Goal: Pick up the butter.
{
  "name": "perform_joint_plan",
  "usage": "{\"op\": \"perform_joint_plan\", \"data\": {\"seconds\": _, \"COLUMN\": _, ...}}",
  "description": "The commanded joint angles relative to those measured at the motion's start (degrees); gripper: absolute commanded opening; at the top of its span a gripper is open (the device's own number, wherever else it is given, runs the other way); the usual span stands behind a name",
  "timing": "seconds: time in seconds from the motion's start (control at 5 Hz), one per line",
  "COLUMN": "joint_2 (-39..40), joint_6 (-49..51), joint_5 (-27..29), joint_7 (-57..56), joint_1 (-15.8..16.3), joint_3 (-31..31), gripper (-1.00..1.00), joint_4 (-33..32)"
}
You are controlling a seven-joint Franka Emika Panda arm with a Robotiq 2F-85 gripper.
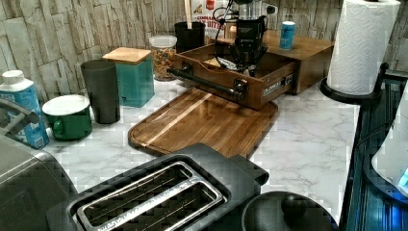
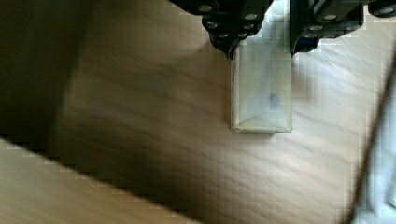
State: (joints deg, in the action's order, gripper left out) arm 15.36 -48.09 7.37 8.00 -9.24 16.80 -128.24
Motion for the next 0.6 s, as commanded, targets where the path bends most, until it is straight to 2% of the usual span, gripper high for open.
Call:
{"op": "perform_joint_plan", "data": {"seconds": 0.2, "joint_2": -14.2, "joint_6": 10.19, "joint_5": -14.48, "joint_7": 11.01, "joint_1": 2.96, "joint_3": 0.96, "gripper": -1.0, "joint_4": 10.11}}
{"op": "perform_joint_plan", "data": {"seconds": 0.4, "joint_2": -16.02, "joint_6": 9.86, "joint_5": -15.17, "joint_7": 13.36, "joint_1": 3.43, "joint_3": 0.2, "gripper": -1.0, "joint_4": 11.54}}
{"op": "perform_joint_plan", "data": {"seconds": 0.6, "joint_2": -17.34, "joint_6": 16.08, "joint_5": -11.75, "joint_7": 21.27, "joint_1": 5.4, "joint_3": -2.71, "gripper": -1.0, "joint_4": 15.71}}
